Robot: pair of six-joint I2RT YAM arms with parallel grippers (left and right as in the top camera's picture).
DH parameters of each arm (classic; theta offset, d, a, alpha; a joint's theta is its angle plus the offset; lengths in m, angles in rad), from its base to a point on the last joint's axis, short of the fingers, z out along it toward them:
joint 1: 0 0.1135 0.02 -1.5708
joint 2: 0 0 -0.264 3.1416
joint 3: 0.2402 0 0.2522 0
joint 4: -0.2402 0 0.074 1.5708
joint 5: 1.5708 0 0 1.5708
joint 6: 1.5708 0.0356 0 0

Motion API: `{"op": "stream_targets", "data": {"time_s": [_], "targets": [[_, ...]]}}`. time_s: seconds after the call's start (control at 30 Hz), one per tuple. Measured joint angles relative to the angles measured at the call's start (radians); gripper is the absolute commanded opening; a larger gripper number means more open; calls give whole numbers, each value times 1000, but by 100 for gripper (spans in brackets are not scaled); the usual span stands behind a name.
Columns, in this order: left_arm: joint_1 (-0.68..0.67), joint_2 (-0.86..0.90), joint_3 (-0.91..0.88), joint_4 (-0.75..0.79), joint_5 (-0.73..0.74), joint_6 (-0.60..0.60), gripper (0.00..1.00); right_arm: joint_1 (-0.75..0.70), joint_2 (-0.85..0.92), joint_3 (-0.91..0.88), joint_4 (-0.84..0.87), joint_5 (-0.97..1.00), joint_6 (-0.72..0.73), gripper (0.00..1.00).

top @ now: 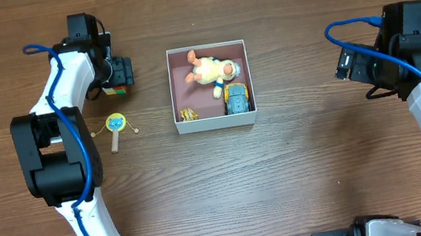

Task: Pack container
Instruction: 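Lower the left gripper and grasp the colour cube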

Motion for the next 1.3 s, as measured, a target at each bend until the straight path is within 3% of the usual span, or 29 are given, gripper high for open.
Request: {"op": "stream_targets", "data": {"time_s": [0.13, 0.47, 0.57, 1.03, 1.3], "targets": [[0, 0, 0, 0, 0, 0, 65, 0, 0, 0, 0, 0, 0, 100], [0, 0, 0, 4, -8, 0, 60, 0, 0, 0, 0, 0, 0, 100], [0, 0, 0, 4, -13, 0, 48, 0, 0, 0, 0, 0, 0, 100], [0, 0, 5, -4, -16, 0, 47, 0, 0, 0, 0, 0, 1, 100], [-1, 0, 178, -200, -11, 0, 45, 0, 0, 0, 0, 0, 1, 100]]}}
